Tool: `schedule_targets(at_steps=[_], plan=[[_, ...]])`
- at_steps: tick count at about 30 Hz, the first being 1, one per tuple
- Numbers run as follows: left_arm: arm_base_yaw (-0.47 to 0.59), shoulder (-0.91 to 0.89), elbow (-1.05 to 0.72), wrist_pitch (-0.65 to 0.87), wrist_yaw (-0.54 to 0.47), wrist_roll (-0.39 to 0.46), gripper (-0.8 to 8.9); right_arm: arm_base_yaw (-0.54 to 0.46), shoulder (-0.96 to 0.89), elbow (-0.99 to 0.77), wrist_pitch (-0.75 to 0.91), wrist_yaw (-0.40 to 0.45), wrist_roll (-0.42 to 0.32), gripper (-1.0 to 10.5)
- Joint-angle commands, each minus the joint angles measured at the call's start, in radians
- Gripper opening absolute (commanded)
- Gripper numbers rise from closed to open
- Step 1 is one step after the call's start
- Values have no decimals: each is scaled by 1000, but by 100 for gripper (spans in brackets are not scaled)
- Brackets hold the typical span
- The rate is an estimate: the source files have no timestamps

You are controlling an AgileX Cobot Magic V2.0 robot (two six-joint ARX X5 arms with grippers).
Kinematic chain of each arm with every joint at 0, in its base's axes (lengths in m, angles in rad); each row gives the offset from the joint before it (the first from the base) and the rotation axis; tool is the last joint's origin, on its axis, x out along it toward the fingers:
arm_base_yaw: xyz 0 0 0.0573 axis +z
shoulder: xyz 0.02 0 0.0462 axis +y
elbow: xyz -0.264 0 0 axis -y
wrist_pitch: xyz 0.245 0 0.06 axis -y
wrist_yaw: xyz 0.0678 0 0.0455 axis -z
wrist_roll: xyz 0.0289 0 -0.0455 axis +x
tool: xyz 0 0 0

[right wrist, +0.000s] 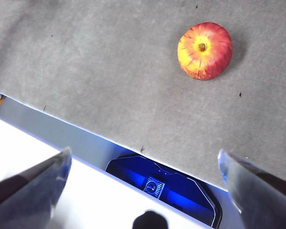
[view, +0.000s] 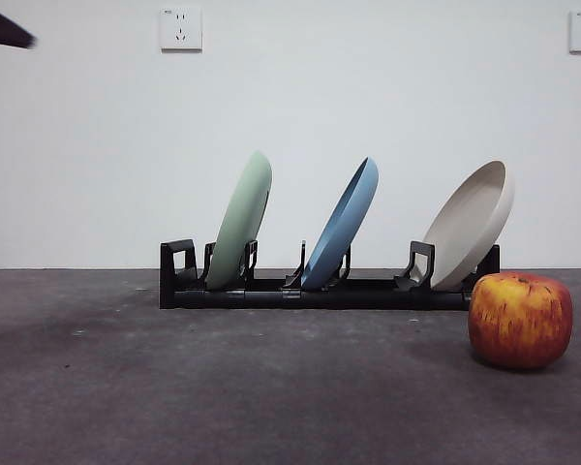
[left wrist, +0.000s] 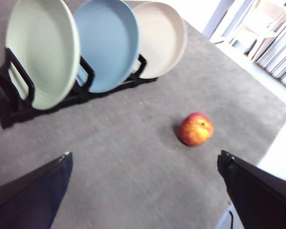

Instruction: Take the green plate from the plate rack,put the plate on the table,take the apple from the table,put the apple in the plate

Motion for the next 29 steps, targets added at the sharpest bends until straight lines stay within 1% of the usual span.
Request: schedule_targets(at_steps=[1, 7, 11, 15, 18, 23, 29], plan=[[-45, 114, 77, 49, -43, -5, 596, 3, 5, 2, 3, -2, 6, 721], [-124, 376, 264, 167, -145, 9, 595, 3, 5, 2, 5, -2, 6, 721], [-161, 551, 395, 191, -203, 18, 595, 3, 5, 2, 5, -2, 6, 721], [-185, 706, 513, 202, -240, 21, 595, 3, 5, 2, 5, -2, 6, 721], [-197, 797, 576, 220, -279, 21, 595, 3, 5, 2, 5, -2, 7, 721], [-207, 922, 661, 233, -314, 21, 595, 3, 5, 2, 5, -2, 11, 720], [-219, 996, 673, 282, -328, 20, 594, 3, 5, 2, 5, -1, 10, 720]])
